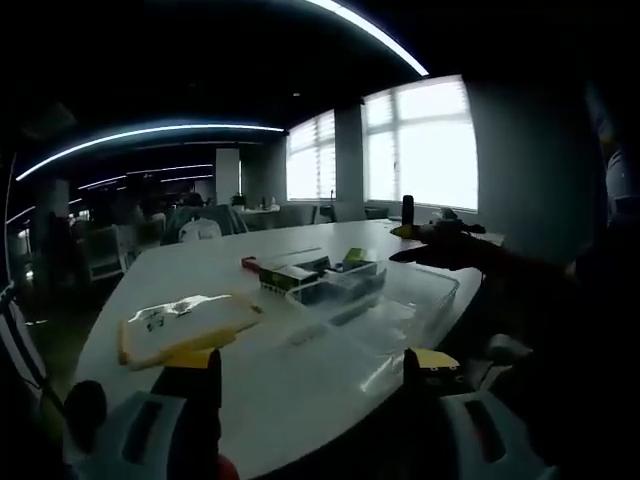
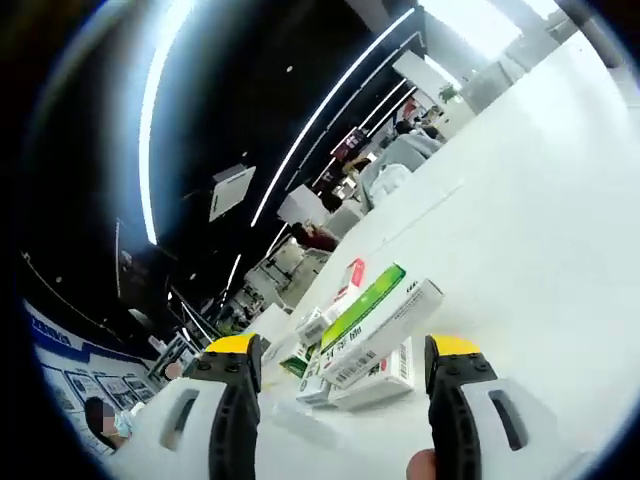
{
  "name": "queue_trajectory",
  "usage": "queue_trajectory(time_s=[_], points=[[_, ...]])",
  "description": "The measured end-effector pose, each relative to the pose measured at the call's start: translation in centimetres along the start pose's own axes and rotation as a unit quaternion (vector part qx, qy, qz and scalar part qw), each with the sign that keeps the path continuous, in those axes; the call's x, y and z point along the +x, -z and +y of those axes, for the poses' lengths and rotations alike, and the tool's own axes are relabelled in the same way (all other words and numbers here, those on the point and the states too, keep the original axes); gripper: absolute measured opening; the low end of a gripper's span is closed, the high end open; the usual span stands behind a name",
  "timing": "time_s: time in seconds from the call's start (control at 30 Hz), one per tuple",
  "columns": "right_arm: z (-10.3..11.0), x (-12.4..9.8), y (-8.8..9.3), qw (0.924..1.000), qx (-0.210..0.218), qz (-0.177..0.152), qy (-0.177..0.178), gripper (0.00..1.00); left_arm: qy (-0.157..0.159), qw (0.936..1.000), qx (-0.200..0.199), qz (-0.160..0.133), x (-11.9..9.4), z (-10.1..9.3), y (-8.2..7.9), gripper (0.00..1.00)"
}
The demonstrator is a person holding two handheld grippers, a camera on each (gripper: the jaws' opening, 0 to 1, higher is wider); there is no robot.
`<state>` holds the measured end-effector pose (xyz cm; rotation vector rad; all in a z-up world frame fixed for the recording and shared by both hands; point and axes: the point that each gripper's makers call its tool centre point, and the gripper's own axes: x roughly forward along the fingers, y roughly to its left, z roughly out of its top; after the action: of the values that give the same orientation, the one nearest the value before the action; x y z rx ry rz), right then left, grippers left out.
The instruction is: Arrange the small medicine boxes into an aligned row inside the storage area until every box is upright, visible, and separated from the surrounding clutter.
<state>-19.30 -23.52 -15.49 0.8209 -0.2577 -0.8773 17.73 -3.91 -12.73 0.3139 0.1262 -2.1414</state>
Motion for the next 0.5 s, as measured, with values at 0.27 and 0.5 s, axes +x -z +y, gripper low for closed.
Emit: queue_trajectory(time_s=[0.27, 0.5], points=[[-0.4, 1.1, 0.5, 0.9997, 0.018, 0.008, 0.012, 0.6, 0.003, 1.0, 0.0, 0.001, 0.1, -0.2, 0.2, 0.75], [-1.1, 2.1, 0.9, 0.999, 0.029, 0.023, 0.026, 0.57, 0.001, 1.0, 0.0, 0.003, 0.1, -0.1, 0.4, 0.75]])
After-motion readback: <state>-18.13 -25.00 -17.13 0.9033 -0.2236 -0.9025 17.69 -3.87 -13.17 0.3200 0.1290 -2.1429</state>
